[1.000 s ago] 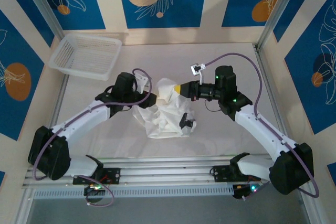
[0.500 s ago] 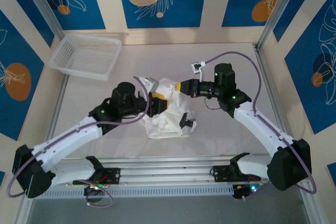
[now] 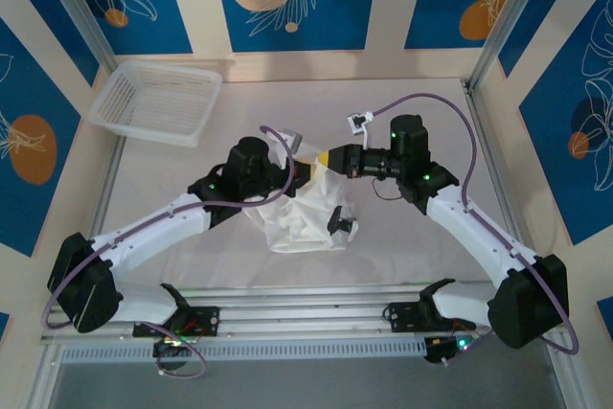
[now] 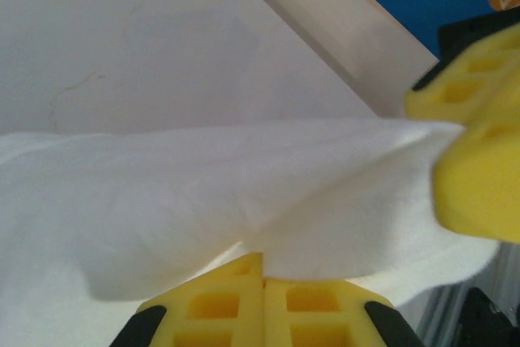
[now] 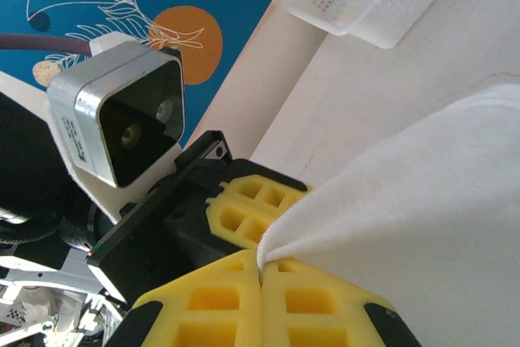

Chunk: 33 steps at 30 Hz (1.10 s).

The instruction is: Fold the inside-out t-shirt

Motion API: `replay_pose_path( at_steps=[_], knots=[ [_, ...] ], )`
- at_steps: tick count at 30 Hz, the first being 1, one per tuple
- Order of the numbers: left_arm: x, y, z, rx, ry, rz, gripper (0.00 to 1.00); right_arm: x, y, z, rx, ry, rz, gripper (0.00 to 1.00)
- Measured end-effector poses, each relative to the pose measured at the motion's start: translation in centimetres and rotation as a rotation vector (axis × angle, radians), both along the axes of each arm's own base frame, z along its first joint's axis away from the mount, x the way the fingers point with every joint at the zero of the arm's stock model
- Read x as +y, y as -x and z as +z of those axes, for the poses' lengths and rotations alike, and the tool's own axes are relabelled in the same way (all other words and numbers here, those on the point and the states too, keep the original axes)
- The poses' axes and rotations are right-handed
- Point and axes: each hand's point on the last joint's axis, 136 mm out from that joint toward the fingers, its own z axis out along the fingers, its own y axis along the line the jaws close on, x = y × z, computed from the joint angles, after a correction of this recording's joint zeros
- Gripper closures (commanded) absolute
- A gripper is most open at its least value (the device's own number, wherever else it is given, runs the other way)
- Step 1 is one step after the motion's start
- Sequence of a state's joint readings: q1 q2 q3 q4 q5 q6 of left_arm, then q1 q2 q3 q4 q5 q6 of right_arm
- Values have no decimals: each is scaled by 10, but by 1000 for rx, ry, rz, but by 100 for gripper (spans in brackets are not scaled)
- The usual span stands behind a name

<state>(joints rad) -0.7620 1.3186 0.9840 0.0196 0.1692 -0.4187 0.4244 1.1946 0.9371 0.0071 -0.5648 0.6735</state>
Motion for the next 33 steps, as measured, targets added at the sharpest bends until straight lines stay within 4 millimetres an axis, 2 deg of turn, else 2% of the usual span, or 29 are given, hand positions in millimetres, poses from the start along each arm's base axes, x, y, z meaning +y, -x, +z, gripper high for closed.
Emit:
replay_pose_path(
  at_steps=[5, 8, 10, 13, 16, 18, 21, 23, 25, 27, 28, 33],
  knots=[
    [2, -2, -1, -1, -3, 12, 70, 1, 1, 0, 1, 0, 4, 100],
    [-2, -1, -1, -3, 0, -9, 65, 3, 3, 0, 1, 0, 11, 100],
    [-5, -2, -4, -3, 1, -22, 65, 4, 3, 0, 1, 0, 13, 100],
    [-5, -8, -13, 0, -30, -5, 76, 4, 4, 1, -1, -1, 14, 100],
    [-2, -17, -23, -3, -66, 29, 100, 4, 3, 5, -8, -3, 12, 100],
    [1, -19, -26, -3, -82, 42, 100, 3, 1, 2, 2, 8, -5, 100],
    [6, -18, -17, 17, -77, 60, 100, -6, -9, -8, 38, 57, -65, 100],
    [11, -14, -2, 47, -59, 61, 100, -17, -26, -20, 63, 115, -129, 100],
    [12, -9, 23, 74, -32, 41, 100, -30, -47, -35, 104, 171, -187, 99],
    [9, -4, 45, 98, -8, 9, 100, -38, -62, -47, 151, 193, -195, 90],
    [8, 0, 48, 115, -6, -5, 100, -36, -63, -47, 161, 188, -181, 88],
    [10, 15, 29, 241, -29, -42, 100, -40, -60, -39, 151, 179, -193, 69]
  ],
)
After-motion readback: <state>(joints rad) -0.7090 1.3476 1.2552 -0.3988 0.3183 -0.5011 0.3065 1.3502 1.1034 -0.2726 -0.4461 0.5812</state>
